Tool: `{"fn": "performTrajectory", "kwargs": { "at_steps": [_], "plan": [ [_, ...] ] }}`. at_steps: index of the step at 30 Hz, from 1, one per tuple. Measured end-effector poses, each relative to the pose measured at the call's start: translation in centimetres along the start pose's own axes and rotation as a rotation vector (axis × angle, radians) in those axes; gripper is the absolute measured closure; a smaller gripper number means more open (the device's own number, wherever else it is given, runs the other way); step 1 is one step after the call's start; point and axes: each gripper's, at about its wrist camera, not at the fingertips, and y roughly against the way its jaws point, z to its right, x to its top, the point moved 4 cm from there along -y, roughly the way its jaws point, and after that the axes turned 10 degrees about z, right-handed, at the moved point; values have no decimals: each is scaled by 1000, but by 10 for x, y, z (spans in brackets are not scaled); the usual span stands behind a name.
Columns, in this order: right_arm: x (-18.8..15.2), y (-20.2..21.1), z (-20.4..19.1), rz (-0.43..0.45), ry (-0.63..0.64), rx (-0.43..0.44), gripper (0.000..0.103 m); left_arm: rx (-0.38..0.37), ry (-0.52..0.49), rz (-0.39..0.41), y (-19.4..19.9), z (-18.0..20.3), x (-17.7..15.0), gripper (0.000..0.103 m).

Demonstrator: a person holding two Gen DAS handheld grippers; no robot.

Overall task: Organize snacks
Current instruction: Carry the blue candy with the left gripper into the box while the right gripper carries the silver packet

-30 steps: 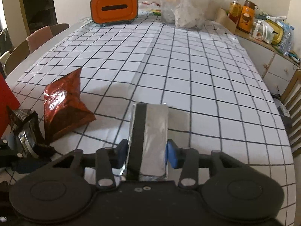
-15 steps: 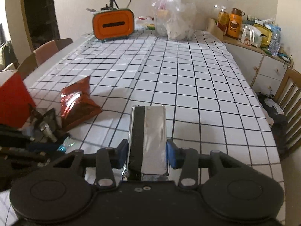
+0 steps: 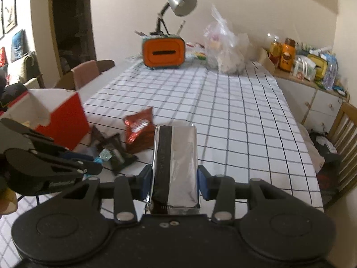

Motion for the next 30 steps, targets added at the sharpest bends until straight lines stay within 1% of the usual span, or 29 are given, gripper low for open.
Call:
{"fn": "performTrajectory", "kwargs": {
  "at_steps": [3,7,15,21,26,30],
  "plan": [
    [9,10,-17,15,25,16,62,11,0,10,16,-9,3,91],
    [22,18,-40,35,50,39,62,39,2,44,38,-26,8,91],
    [53,18,-90,72,94,93,62,100,22,98,72,-72,17,91],
    [73,3,-135,81,129,137,62,157,53,124,89,-121,19,91],
    [83,-19,-175,66,154,176,62,197,91,121,93,-163,12,91],
    [87,-42,-208,42,182,204,62,223,120,103,92,-197,4,91]
  ]
}}
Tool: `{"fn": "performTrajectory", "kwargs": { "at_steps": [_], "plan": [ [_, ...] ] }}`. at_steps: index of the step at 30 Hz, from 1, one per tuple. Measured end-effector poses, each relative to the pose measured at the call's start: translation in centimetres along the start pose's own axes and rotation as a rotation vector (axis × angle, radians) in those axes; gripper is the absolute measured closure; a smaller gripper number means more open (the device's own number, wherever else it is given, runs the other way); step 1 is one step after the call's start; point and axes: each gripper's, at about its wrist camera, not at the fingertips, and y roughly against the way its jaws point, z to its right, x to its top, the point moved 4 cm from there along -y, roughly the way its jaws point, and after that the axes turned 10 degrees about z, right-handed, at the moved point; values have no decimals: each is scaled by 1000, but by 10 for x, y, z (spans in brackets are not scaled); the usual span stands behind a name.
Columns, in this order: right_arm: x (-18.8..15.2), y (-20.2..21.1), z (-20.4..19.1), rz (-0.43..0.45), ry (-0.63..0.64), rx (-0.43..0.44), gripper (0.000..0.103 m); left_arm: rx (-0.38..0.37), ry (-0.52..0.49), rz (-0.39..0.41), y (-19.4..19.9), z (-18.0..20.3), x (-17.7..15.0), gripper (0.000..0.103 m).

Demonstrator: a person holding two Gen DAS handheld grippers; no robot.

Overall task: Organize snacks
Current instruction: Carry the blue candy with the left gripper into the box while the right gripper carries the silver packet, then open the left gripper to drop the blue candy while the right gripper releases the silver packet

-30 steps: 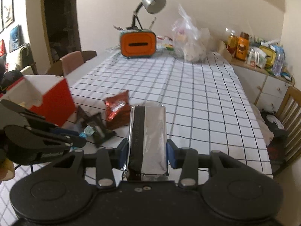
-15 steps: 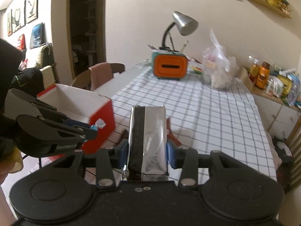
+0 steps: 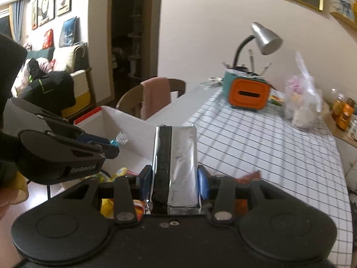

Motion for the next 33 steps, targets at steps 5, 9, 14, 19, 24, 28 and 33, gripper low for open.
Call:
{"fn": "performTrajectory", "kwargs": {
  "at_steps": [5,9,14,19,24,28,33],
  "plan": [
    [3,-37,-26,-40,7,27,62,46,8,-37,-13,-37,-10,91],
    [0,-62,-44,-83,13,54,62,68,4,-71,-26,-59,-20,91],
    [-12,-90,-59,-148,30,61,62,83,-6,-132,-42,-72,-32,91],
    [-24,-105,-63,-205,25,69,62,70,-35,-182,-52,-69,-38,91],
    [-31,-112,-63,-240,23,83,62,67,-53,-243,-63,-64,-45,91],
    [-36,-113,-64,-256,21,80,62,83,-51,-273,-68,-64,-51,91],
    [-35,-113,-62,-253,0,87,63,70,-39,-270,-66,-63,-50,91]
  ]
}}
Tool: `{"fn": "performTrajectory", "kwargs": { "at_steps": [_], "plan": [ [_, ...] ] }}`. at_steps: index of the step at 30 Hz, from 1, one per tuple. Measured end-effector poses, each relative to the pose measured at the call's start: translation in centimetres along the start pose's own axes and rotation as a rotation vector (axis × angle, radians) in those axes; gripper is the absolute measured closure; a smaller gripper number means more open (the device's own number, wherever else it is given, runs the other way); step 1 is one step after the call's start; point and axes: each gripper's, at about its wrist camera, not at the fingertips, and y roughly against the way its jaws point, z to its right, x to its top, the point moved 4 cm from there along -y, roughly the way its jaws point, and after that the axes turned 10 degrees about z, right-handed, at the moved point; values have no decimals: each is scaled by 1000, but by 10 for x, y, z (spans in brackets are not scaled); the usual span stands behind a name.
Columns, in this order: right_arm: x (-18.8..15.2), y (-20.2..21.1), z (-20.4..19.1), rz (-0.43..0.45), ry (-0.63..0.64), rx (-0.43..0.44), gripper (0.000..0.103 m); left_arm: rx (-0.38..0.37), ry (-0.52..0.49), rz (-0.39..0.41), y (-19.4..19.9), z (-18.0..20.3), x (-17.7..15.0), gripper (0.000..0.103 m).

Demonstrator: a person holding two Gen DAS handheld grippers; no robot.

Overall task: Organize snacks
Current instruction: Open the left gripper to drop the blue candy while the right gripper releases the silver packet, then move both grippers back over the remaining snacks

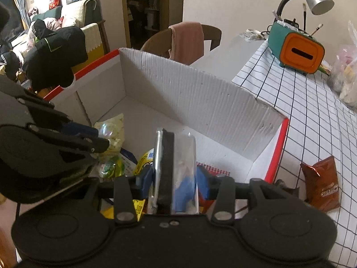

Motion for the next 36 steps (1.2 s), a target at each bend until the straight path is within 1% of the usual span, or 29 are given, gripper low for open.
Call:
{"fn": "performTrajectory", "kwargs": {
  "at_steps": [6,11,14,16,19,22,25,27,29,32,36],
  "plan": [
    [1,12,-2,7,2,24,58,-22,21,14,5,-3,-1,90],
    [0,30,-1,39,5,36,52,-23,2,26,14,2,-5,90],
    [1,40,3,56,-2,39,49,-24,-6,52,24,6,-4,89],
    [2,47,6,69,-5,39,47,-22,-12,74,30,8,-1,88],
    [2,60,11,91,-15,42,44,-27,-15,108,41,13,2,82],
    [3,75,18,124,-22,38,39,-36,-18,140,51,18,7,74],
    [4,89,27,152,-40,37,37,-42,-24,169,61,26,10,63],
    [4,99,34,168,-48,36,36,-47,-23,197,69,31,12,44],
    [3,108,40,184,-57,35,31,-51,-24,230,77,36,14,36],
    [1,122,53,213,-73,27,22,-67,-24,258,86,46,19,34],
    [-5,139,71,240,-90,0,19,-90,-31,285,94,64,23,24]
  ]
}}
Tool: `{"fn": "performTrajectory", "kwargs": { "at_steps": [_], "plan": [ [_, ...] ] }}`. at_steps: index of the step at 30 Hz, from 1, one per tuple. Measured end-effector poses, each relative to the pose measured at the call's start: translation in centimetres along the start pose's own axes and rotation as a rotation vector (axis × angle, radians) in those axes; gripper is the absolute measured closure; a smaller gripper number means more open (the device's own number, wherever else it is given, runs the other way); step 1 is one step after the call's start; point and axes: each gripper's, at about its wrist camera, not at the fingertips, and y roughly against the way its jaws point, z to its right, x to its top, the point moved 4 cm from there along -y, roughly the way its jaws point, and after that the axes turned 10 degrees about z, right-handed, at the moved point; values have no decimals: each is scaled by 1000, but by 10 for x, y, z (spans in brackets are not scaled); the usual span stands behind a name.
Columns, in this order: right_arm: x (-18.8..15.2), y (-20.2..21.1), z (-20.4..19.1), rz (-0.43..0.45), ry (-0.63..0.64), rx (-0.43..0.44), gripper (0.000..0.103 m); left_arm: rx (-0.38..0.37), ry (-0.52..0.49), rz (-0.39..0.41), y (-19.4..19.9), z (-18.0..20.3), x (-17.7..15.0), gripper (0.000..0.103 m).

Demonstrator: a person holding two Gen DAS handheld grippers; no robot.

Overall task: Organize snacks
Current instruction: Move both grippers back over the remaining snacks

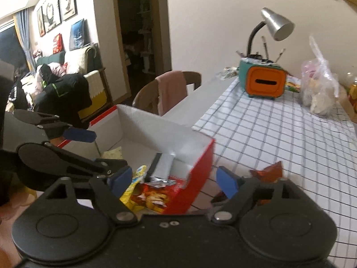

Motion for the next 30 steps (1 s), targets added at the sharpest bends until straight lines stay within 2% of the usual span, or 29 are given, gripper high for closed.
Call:
{"fn": "performTrajectory", "kwargs": {
  "at_steps": [3,5,11,16,23,30],
  "plan": [
    [-2,11,15,9,-17,-19,17,-24,-4,21,2,16,4,23],
    [-6,20,27,22,-24,-38,7,-47,-7,32,1,27,6,20],
    [-23,41,68,37,-59,-97,1,-126,-18,37,-8,64,7,17],
    [-41,51,102,15,-68,-148,1,-174,-37,13,-20,96,1,16],
    [-63,60,138,-6,-45,-160,1,-228,-65,-31,-35,132,-9,16],
    [-70,51,179,-16,-64,-203,1,-200,-10,-57,-56,163,-8,16]
  ]
}}
